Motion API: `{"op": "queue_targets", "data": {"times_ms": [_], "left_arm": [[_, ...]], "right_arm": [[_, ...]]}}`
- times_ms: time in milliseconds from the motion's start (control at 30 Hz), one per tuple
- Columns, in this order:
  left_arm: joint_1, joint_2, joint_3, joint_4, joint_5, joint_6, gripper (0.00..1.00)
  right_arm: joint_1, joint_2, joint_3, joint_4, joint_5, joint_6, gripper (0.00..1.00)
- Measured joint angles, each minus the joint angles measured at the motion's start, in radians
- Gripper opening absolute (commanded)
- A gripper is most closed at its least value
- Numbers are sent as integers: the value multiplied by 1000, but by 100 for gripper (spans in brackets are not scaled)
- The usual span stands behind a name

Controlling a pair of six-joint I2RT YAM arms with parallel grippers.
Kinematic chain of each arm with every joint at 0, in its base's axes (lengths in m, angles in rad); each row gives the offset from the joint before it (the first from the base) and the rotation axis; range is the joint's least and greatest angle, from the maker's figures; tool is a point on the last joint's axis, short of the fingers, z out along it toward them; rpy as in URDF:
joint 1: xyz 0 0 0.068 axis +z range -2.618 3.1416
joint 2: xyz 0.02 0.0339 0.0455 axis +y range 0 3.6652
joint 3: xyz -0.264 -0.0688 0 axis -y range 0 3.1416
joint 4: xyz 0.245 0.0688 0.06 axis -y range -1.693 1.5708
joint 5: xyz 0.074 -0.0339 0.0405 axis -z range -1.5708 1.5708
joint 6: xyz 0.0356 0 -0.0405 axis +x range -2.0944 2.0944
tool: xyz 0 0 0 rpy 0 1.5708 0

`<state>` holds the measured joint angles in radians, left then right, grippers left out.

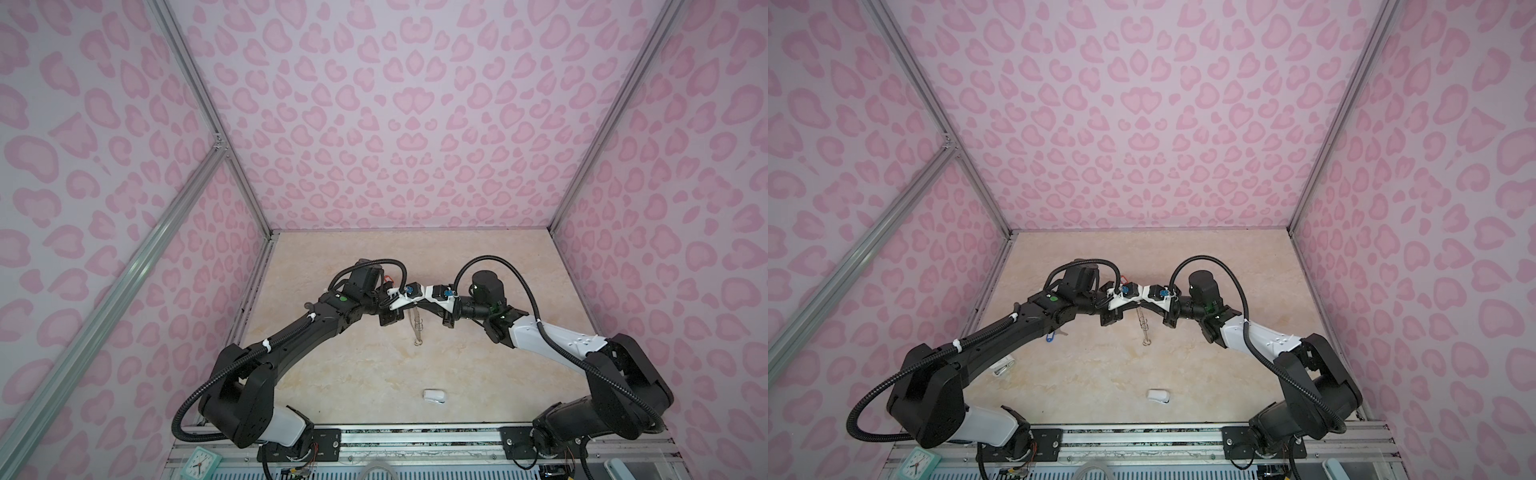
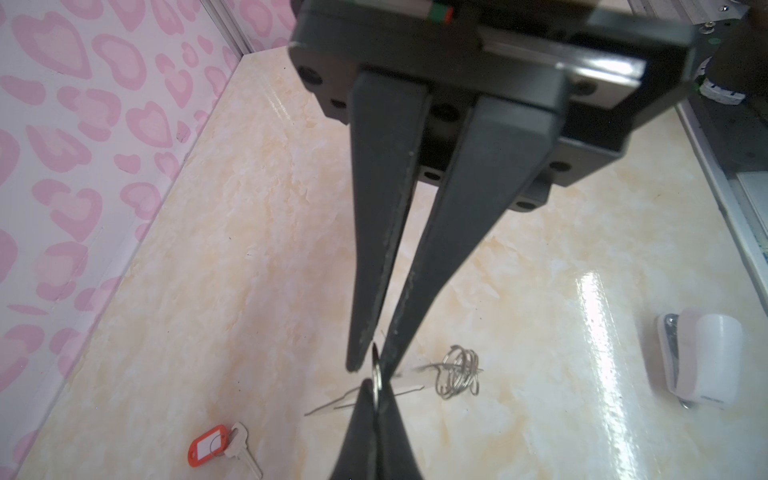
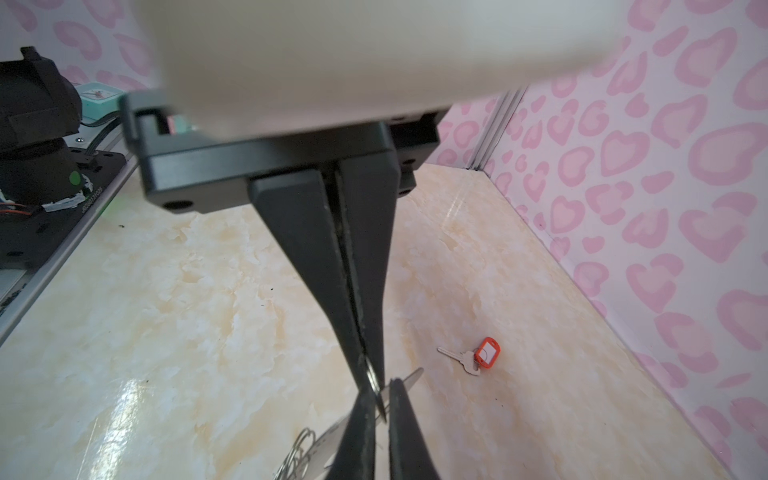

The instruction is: Put the keys on the keyring

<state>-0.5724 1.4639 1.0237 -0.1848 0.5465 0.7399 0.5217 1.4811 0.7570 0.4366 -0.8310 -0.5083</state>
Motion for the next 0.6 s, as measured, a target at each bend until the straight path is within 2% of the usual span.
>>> {"op": "queue_targets", "data": {"times_ms": [67, 133, 167, 333, 433, 600], "left_arm": [[0, 0, -1, 0, 0, -8, 11], [0, -2, -10, 15, 3, -8, 26], [2, -5, -20, 27, 9, -9, 29], [55, -18, -91, 94, 77, -46, 29], [86, -28, -132, 159, 132, -85, 25], [95, -35, -183, 270, 212, -154, 22]], "right_arm": [[0, 0, -4, 1, -5, -1, 0], [0, 0, -11, 10, -6, 2, 0], [0, -1, -18, 14, -6, 6, 0], [-10, -1, -48, 68, -12, 49, 0], [-13, 0, -59, 124, -25, 89, 0], [-10, 3, -71, 199, -48, 141, 0]]}}
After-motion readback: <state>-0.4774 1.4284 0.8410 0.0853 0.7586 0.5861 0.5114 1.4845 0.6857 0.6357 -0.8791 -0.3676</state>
